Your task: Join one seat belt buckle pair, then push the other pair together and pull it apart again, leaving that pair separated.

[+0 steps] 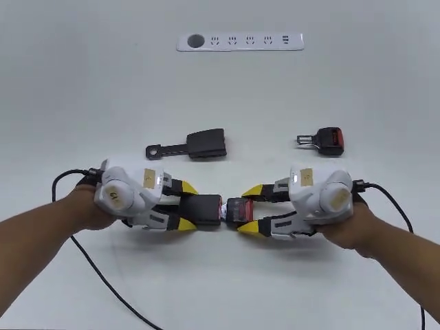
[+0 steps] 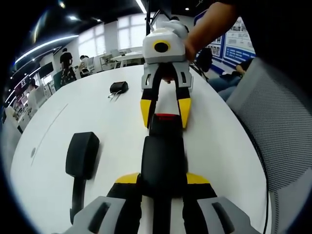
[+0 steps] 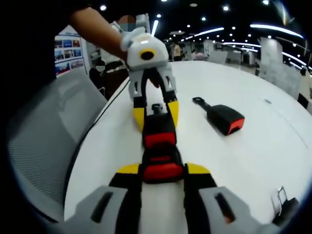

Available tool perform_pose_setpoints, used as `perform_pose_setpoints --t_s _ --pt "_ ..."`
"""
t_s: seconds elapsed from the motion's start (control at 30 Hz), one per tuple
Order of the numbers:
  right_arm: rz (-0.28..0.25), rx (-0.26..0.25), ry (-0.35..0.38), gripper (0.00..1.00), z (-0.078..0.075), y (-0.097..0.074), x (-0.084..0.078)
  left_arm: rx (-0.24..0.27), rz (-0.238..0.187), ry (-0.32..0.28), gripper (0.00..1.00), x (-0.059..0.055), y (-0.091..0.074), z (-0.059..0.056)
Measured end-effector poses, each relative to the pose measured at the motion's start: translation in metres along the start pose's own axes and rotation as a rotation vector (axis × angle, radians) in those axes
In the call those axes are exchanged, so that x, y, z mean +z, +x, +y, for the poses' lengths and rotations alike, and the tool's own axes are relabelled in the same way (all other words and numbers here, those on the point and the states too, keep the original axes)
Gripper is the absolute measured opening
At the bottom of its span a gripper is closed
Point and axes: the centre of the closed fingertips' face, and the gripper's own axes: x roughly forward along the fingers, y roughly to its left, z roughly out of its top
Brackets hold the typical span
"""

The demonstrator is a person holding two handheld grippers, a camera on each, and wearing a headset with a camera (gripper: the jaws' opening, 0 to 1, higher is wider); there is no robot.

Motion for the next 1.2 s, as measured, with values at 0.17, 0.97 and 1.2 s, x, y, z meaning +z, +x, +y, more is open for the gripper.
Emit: perform_pose_setpoints --t_s 0.17,0.97,1.2 --pt "-0.012 -0.013 0.005 0.31 0.0011 -0.0005 0.0008 0.002 -0.009 -0.004 0.33 0.0017 -0.0004 -0.0005" --pt "0.010 -0.033 -0.038 0.33 0.0031 0.0012 0.0011 0.000 0.000 -0.001 0.34 0.0044 -0.0003 -0.0011" --pt "0.041 -0.062 -0.056 0.38 0.0050 0.0006 0.0036 -0.001 0.050 -0.044 0.38 0.0029 0.0003 -0.0031"
